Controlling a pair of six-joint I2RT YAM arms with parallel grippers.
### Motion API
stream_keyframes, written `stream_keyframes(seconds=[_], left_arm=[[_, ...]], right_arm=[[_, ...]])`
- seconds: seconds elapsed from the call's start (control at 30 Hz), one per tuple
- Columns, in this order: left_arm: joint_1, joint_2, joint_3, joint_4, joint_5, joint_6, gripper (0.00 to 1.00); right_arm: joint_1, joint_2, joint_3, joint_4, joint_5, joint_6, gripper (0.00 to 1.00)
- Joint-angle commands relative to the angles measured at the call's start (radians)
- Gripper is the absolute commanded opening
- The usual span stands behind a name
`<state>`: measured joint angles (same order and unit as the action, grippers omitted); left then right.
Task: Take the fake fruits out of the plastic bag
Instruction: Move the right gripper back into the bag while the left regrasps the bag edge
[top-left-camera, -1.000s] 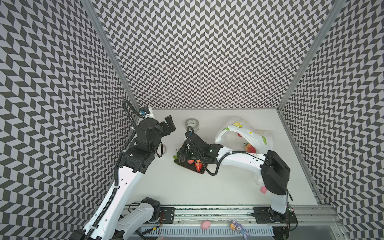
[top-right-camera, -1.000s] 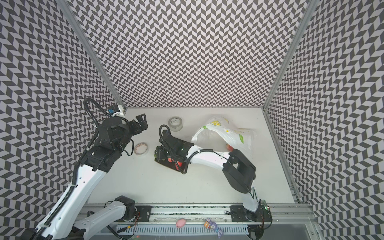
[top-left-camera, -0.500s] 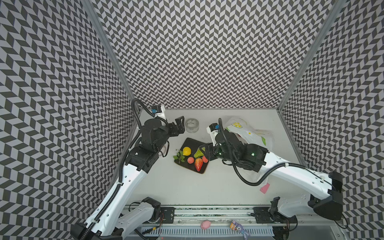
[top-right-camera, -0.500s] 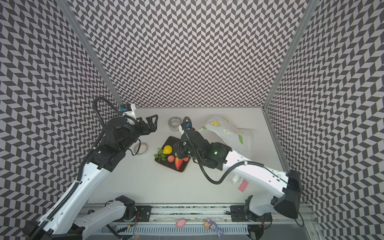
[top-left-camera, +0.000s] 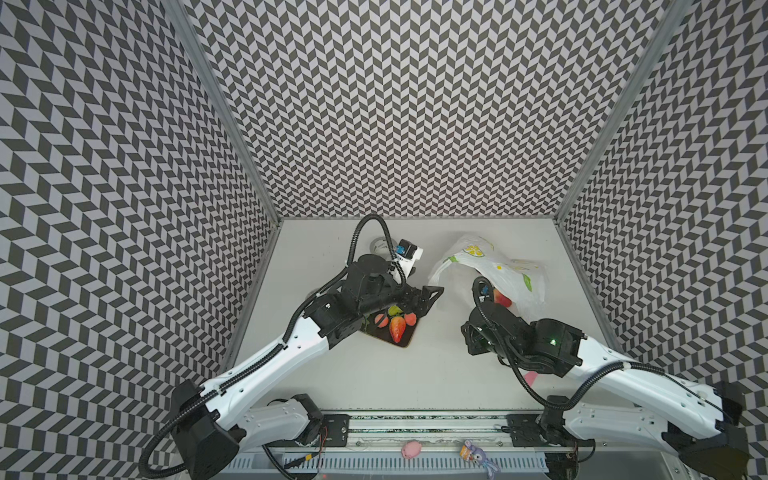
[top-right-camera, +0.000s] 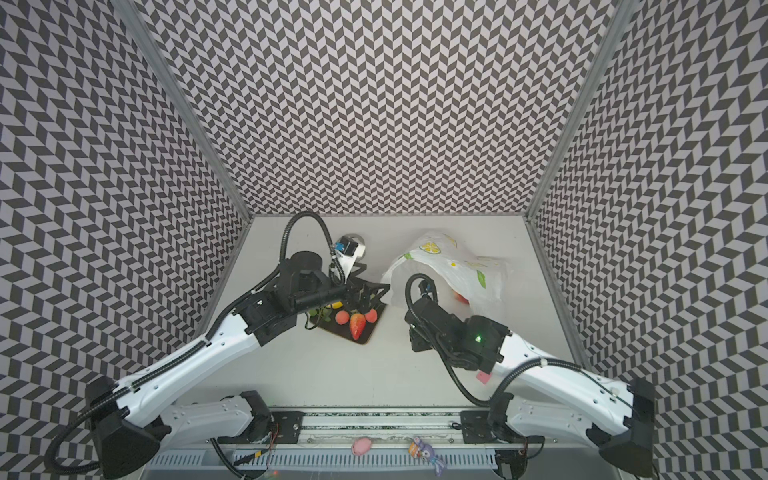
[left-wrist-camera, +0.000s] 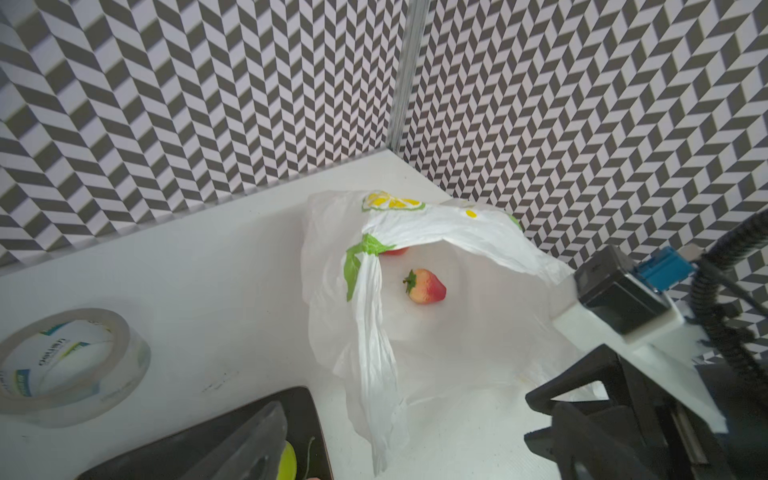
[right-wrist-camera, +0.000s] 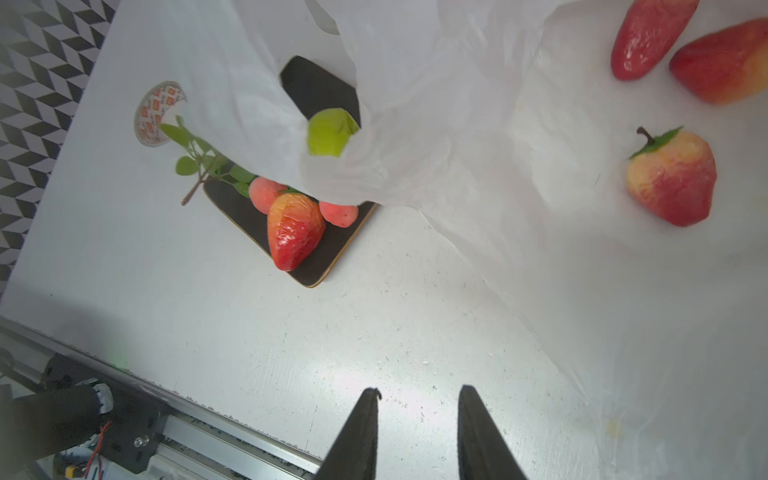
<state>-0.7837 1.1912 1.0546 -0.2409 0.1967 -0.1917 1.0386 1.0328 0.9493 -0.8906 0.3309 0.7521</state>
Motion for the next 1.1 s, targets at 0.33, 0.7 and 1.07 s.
stream_keyframes(seconds=[0.33, 0.7, 1.07], left_arm=[[-0.016, 0.191, 0.021, 0.023, -0.004, -0.060, 0.77], [-0.031, 0.231, 0.035, 0.121, 0.094, -0.084, 0.09], [-0.056, 0.208, 0.049, 0.148, 0.100, -0.060, 0.00]], right_arm=[[-0.124, -0.032, -0.156, 0.117, -0.047, 0.142, 0.33], [-0.301, 0.098, -0.118, 0.217, -0.015, -0.017, 0.34], [-0.372, 0.326, -0.062, 0.210, -0.003, -0.246, 0.34]])
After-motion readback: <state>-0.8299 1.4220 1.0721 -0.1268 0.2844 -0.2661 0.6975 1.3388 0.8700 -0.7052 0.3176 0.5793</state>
